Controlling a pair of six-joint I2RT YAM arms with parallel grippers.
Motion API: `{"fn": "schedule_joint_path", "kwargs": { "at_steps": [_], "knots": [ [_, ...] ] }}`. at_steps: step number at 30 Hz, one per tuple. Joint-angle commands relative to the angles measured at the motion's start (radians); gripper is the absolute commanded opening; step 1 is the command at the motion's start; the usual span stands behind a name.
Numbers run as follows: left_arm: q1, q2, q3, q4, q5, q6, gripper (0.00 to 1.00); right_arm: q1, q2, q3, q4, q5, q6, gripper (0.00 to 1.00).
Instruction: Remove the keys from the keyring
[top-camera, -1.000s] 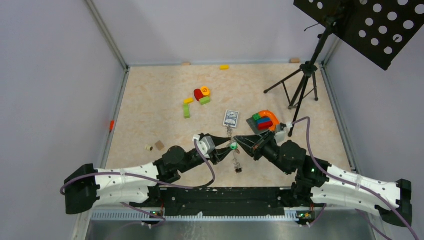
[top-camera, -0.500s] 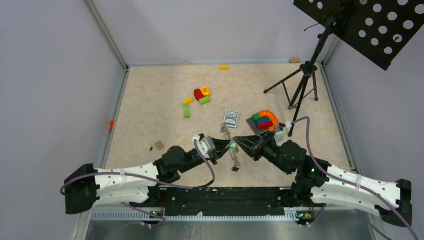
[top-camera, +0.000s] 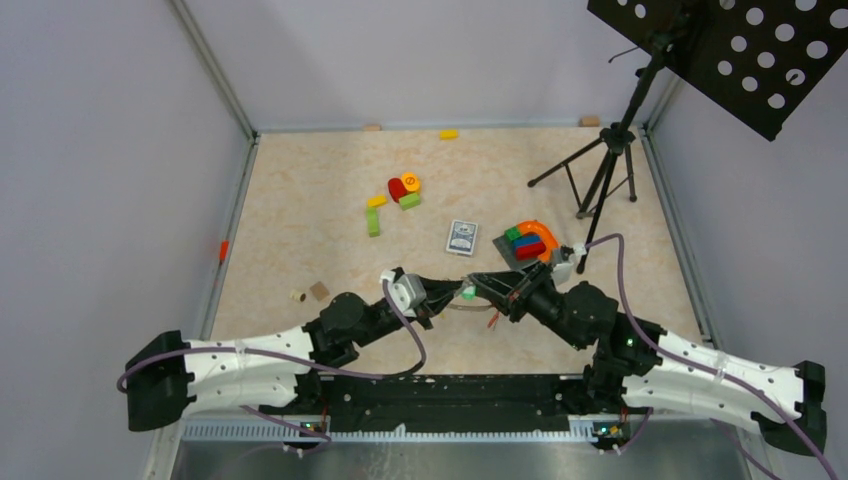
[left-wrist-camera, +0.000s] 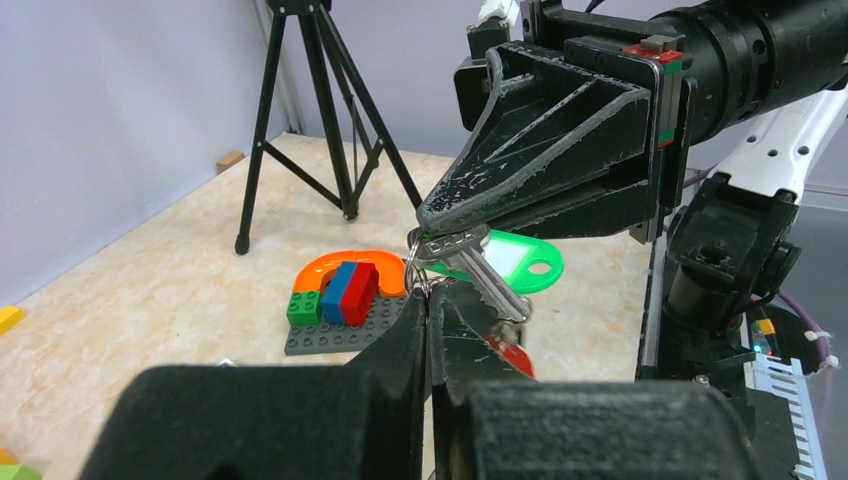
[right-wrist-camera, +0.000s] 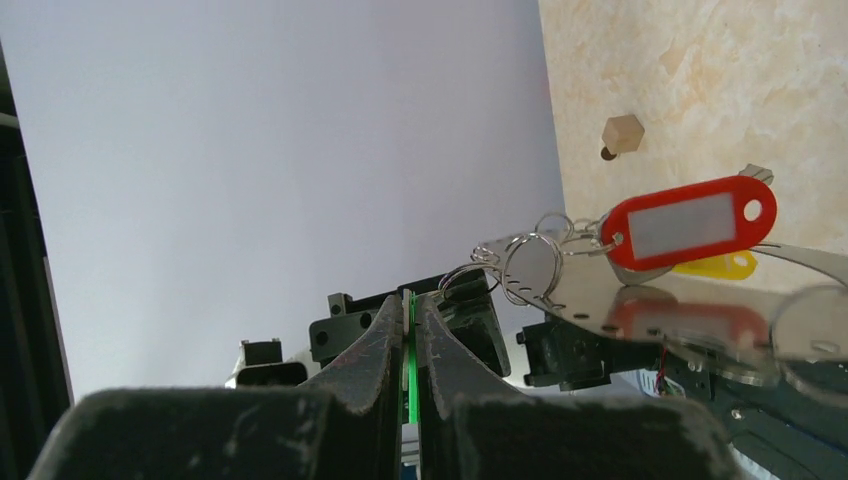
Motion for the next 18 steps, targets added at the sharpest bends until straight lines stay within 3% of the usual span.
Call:
{"fn": "schedule_joint_path", "kwargs": {
  "at_steps": [1,18],
  "knots": [
    [-0.004,-0.03,-0.002,0.012,-0.006,-0.014,0.0,0.003,-0.03,0.004,0.082,-0.015,-0.005,0.0],
    [-0.003,-0.138,0.005,-0.153,0.109,0.08,0.0,0.003,-0.094,-0.034,0.026,0.002,-0.005,0.0]
  ]
}}
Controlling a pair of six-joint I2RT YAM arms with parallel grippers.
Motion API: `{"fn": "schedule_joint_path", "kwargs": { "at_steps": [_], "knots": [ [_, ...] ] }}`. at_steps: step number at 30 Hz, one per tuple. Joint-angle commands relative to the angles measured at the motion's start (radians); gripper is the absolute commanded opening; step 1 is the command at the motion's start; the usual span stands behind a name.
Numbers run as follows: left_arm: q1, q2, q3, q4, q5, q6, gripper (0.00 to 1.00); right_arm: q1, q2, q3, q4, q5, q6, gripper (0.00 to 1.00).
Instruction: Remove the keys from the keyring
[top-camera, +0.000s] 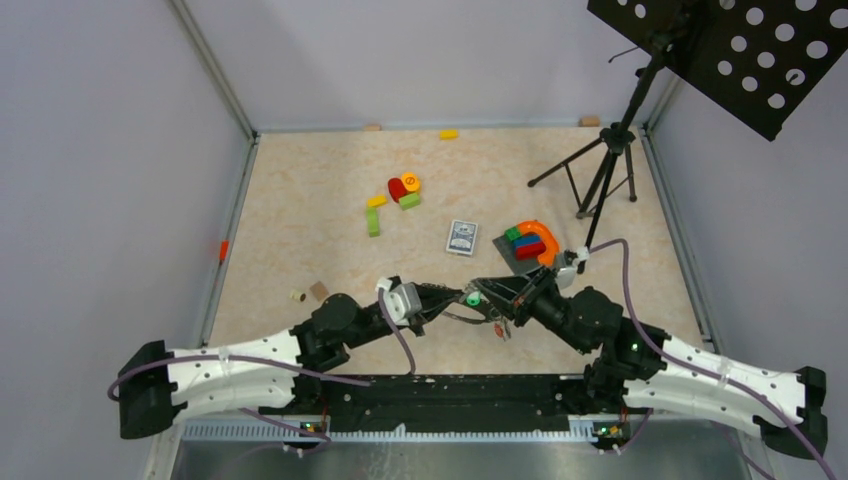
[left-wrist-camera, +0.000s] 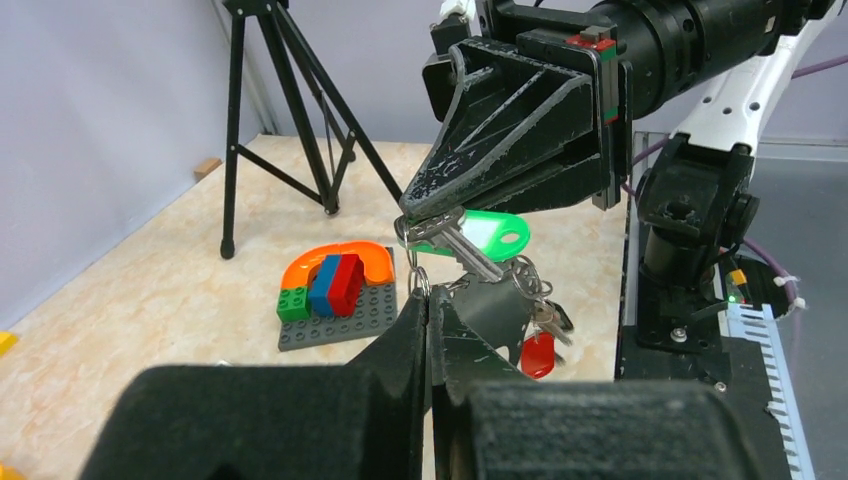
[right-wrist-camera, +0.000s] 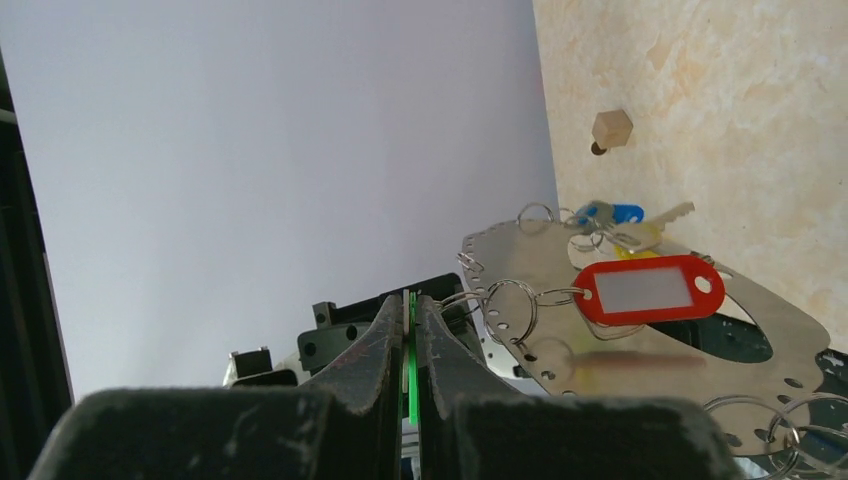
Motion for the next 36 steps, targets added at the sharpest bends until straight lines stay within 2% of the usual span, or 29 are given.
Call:
{"fn": "schedule_joint_path", "kwargs": {
  "at_steps": [1,8,16,24,36],
  "knots": [
    [-0.003,-0.054,0.009,-0.048,0.03,0.046,0.0,0.003,-0.041,0.007,0.034,0.004,-0.01,0.0],
    [-0.001,-0.088,0.048,-0.175,0.08,0.089,0.0,0.003,-0.099,-0.029,-0.025,-0.022,-0.04,0.0],
    [-0.001,-0.106,0.108,-0.324,0.158,0.14,0.0,0.004,-0.094,-0.032,-0.033,-0.126,-0.179,0.0],
    [-0.001,-0.095,0.103,-0.326,0.175,0.129,0.0,0.003,-0.01,0.001,0.021,-0.237,-0.345,0.0],
    [-0.001,-0.111,0.088,-0.33,0.185,0.123,0.0,0.004,-0.027,0.014,-0.04,-0.254,-0.464,0.0]
  ]
}}
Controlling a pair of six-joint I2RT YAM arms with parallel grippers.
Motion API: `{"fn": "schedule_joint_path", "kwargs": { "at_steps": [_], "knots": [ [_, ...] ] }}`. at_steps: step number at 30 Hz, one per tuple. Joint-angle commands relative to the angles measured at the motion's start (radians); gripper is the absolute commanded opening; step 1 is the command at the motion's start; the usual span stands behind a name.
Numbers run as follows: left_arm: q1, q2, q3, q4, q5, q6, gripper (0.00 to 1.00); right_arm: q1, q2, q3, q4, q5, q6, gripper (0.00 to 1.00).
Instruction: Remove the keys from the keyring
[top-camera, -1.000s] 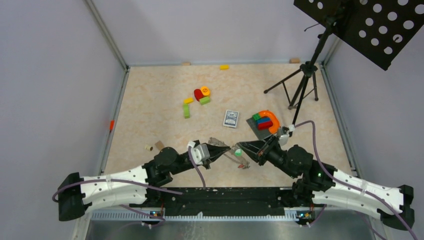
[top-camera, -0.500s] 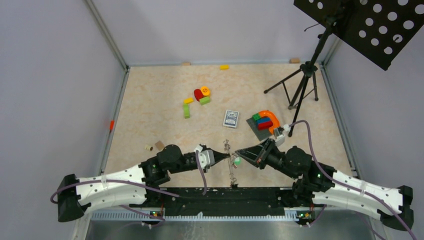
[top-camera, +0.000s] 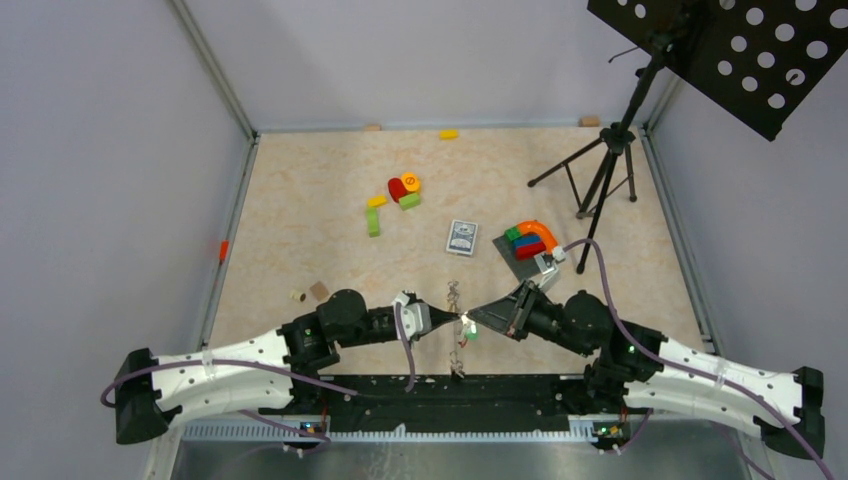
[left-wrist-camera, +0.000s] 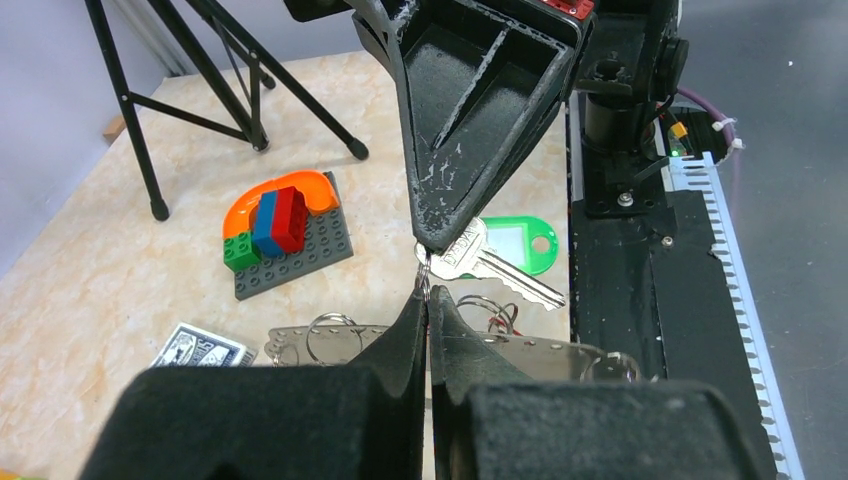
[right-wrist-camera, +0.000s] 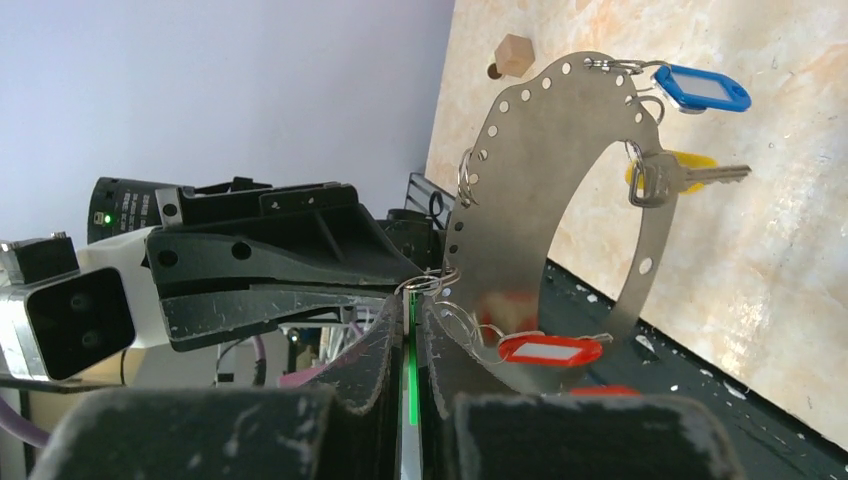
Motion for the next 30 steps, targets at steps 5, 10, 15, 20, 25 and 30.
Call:
{"fn": "schedule_joint_path", "kwargs": {
  "at_steps": [5,10,15,20,25,30],
  "knots": [
    [-0.001,-0.022,0.018,0.063,0.03,-0.003,0.0,0.003,-0.025,0.064,-0.024,-0.021,-0.069,0.16],
    [-0.001,-0.025,0.018,0.057,0.036,-0.003,0.0,0.002,-0.036,0.081,-0.062,-0.004,-0.111,0.35],
    [-0.001,-0.029,0.016,0.052,0.037,-0.005,0.0,0.004,-0.049,0.122,-0.141,0.039,-0.175,0.4],
    [-0.001,-0.03,0.015,0.048,0.042,-0.003,0.0,0.002,-0.047,0.157,-0.203,0.071,-0.255,0.41],
    [-0.001,-0.029,0.016,0.042,0.05,-0.001,0.0,0.002,-0.044,0.176,-0.208,0.079,-0.377,0.42],
    [-0.001,-0.031,0.016,0.034,0.072,-0.003,0.0,0.003,-0.046,0.161,-0.139,0.041,-0.577,0.42]
  ]
}}
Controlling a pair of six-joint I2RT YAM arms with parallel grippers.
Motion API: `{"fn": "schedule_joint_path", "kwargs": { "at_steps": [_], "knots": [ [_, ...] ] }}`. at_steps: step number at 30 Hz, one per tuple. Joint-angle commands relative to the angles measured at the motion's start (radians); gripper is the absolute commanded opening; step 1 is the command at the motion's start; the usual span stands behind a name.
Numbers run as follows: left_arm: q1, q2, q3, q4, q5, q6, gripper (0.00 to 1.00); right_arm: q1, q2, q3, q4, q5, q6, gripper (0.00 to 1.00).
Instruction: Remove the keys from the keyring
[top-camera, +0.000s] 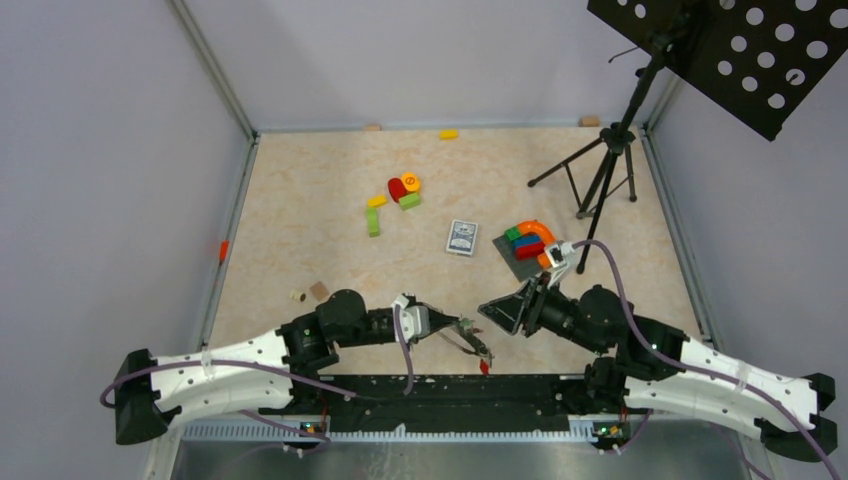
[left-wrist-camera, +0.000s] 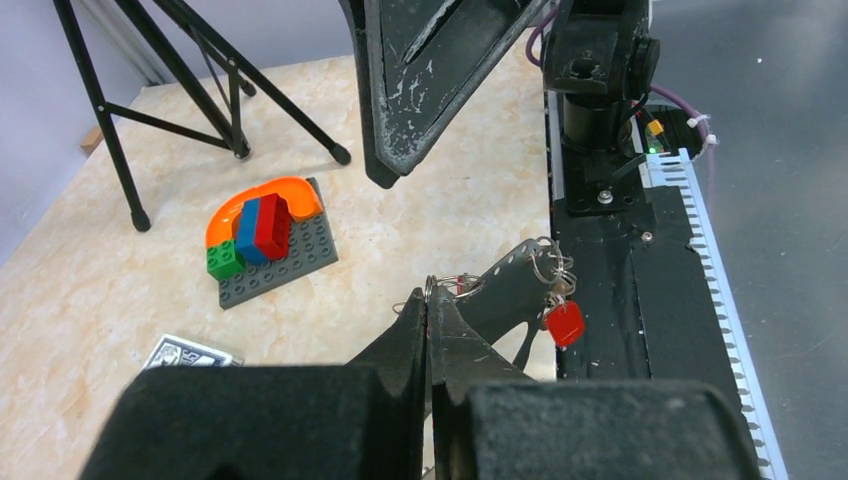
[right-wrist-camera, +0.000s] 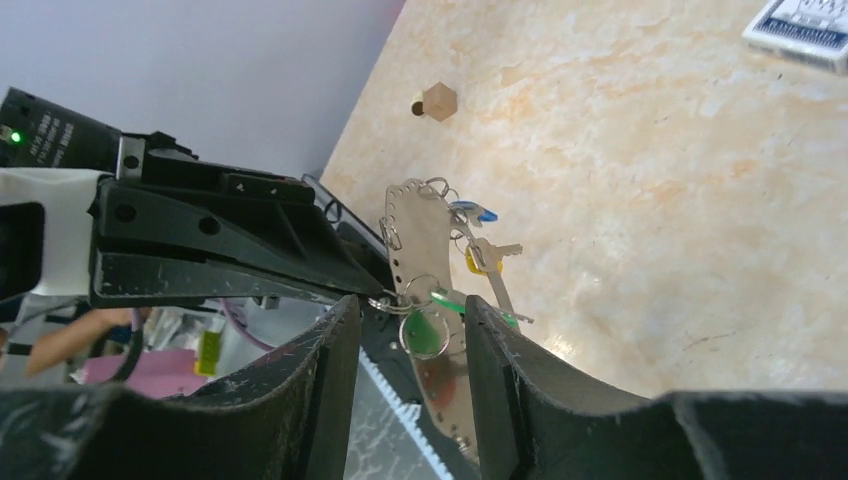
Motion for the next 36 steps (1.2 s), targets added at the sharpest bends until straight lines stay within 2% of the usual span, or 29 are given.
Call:
{"fn": "schedule_joint_path", "kwargs": {
  "at_steps": [1,4,10,18,25,36],
  "knots": [
    [-0.001,-0.027,0.017,0.043,0.043,-0.002,0.0,0.003,-0.007,0.023,0.085,-0.037,-0.252,0.42],
    [-0.001,-0.028,0.019,0.037,0.063,-0.005,0.0,0.003,-0.021,-0.02,0.216,-0.135,-0.413,0.39],
    [-0.001,-0.025,0.024,0.031,0.118,-0.013,0.0,0.002,-0.05,-0.147,0.514,-0.404,-0.686,0.23],
    [-0.001,-0.029,0.039,0.004,0.163,-0.017,0.0,0.004,0.002,-0.142,0.512,-0.626,-0.87,0.21],
    [-0.001,-0.038,0.041,0.0,0.168,-0.021,0.0,0.003,0.032,-0.141,0.46,-0.648,-0.883,0.2],
    [-0.001,-0.064,0.059,-0.033,0.17,-0.015,0.0,0.004,0.015,-0.2,0.489,-0.55,-0.913,0.2]
  ]
}}
